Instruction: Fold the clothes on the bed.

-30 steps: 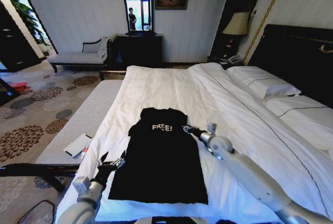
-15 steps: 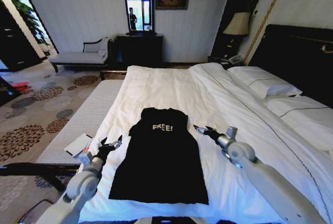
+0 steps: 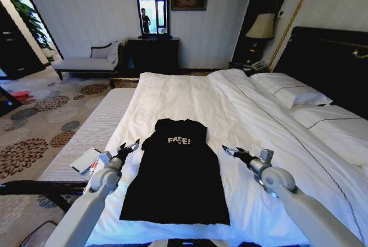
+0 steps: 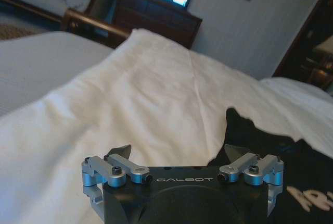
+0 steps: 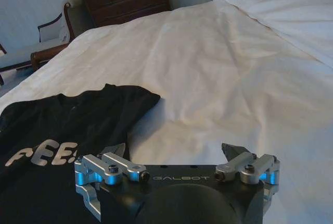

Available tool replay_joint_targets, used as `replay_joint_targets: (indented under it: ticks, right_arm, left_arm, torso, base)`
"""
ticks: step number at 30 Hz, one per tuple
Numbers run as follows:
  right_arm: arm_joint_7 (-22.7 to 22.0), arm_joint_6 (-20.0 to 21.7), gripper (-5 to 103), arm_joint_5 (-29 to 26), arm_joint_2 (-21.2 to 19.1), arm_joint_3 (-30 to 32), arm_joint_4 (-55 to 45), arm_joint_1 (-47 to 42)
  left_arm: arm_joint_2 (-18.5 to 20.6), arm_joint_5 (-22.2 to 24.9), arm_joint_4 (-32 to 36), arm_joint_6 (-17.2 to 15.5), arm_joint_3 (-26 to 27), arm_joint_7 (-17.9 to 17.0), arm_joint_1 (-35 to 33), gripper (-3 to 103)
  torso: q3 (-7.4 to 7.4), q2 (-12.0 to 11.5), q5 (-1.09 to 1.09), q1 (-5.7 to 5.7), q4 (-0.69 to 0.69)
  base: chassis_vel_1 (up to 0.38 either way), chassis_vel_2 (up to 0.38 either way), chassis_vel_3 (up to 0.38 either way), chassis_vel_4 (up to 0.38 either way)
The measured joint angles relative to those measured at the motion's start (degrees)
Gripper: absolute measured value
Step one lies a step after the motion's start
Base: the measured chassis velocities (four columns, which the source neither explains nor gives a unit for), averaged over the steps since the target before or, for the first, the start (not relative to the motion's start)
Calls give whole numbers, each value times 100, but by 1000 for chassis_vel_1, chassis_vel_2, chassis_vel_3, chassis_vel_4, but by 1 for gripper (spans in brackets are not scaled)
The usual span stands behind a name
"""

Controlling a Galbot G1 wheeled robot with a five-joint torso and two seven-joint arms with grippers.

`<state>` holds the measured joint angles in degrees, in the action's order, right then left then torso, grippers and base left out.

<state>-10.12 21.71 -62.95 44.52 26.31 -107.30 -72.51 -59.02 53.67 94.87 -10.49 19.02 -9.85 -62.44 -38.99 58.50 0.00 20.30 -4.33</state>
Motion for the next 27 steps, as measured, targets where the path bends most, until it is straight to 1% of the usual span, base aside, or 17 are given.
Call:
replay_joint_targets:
  ticks: [1,4,6,7,8,9,16,18,19,20,21,23,24,25,26,27]
  right_arm:
    - [0,0,100,0,0,0,0,0]
    - [-24,8,100,-43,-1,-24,17,57]
    - [-27,9,100,-47,-4,-27,26,59]
    - [-32,12,100,-52,-7,-44,51,68]
    - [-34,12,100,-53,-8,-51,61,75]
    - [-40,13,100,-60,-11,-79,84,104]
    - [-40,69,100,-127,-49,-129,117,173]
    - [-5,94,100,-135,-80,-129,122,166]
    - [-5,94,100,-135,-80,-129,122,166]
    - [6,96,100,-131,-86,-130,136,167]
    - [7,96,100,-129,-86,-131,141,167]
    - [5,96,100,-118,-84,-172,168,184]
    - [5,96,100,-118,-84,-172,168,184]
    - [5,96,100,-105,-84,-191,172,189]
    - [4,96,100,-94,-84,-206,174,194]
    - [3,96,100,-83,-83,-236,175,209]
  left_arm:
    - [0,0,0,0,0,0,0,100]
    - [-43,-2,-131,-7,-219,3,121,100]
    - [-55,-6,-144,-8,-250,4,139,100]
    - [-95,-32,-178,-8,-348,15,182,103]
    - [-105,-42,-188,-8,-379,22,192,103]
    - [-141,-83,-227,-3,-455,35,228,99]
    - [-220,-212,-354,68,-577,64,320,97]
    - [-247,-294,-410,123,-596,98,363,88]
    - [-247,-294,-410,123,-596,98,363,88]
    - [-257,-308,-428,137,-600,99,385,82]
    - [-261,-309,-431,140,-601,99,391,82]
    - [-277,-309,-452,158,-626,93,406,71]
    - [-277,-309,-452,158,-626,93,406,71]
    - [-283,-310,-456,161,-639,89,406,66]
    - [-287,-310,-459,162,-644,86,406,66]
    - [-300,-313,-463,166,-648,85,406,60]
  torso:
    - [0,0,0,0,0]
    - [0,0,0,0,2]
    - [0,0,0,0,2]
    - [0,0,0,0,-1]
    - [0,0,1,0,-1]
    - [0,0,1,0,-1]
    - [0,0,1,0,1]
    - [1,0,0,0,0]
    - [1,0,0,0,0]
    - [1,0,0,0,0]
    - [1,0,0,0,0]
    - [1,0,1,0,0]
    - [1,0,1,0,0]
    - [1,0,0,-1,0]
    - [1,0,0,-1,0]
    - [1,0,1,-1,0]
  base:
    - [0,0,0,0]
    - [0,0,0,0]
    - [0,0,0,0]
    - [0,0,0,0]
    - [0,0,0,0]
    - [0,0,0,0]
    - [0,0,0,0]
    - [0,0,0,0]
    - [0,0,0,0]
    - [0,0,0,0]
    - [0,0,0,0]
    - [0,0,0,0]
    - [0,0,0,0]
    - [0,0,0,0]
    - [0,0,0,0]
    - [0,0,0,0]
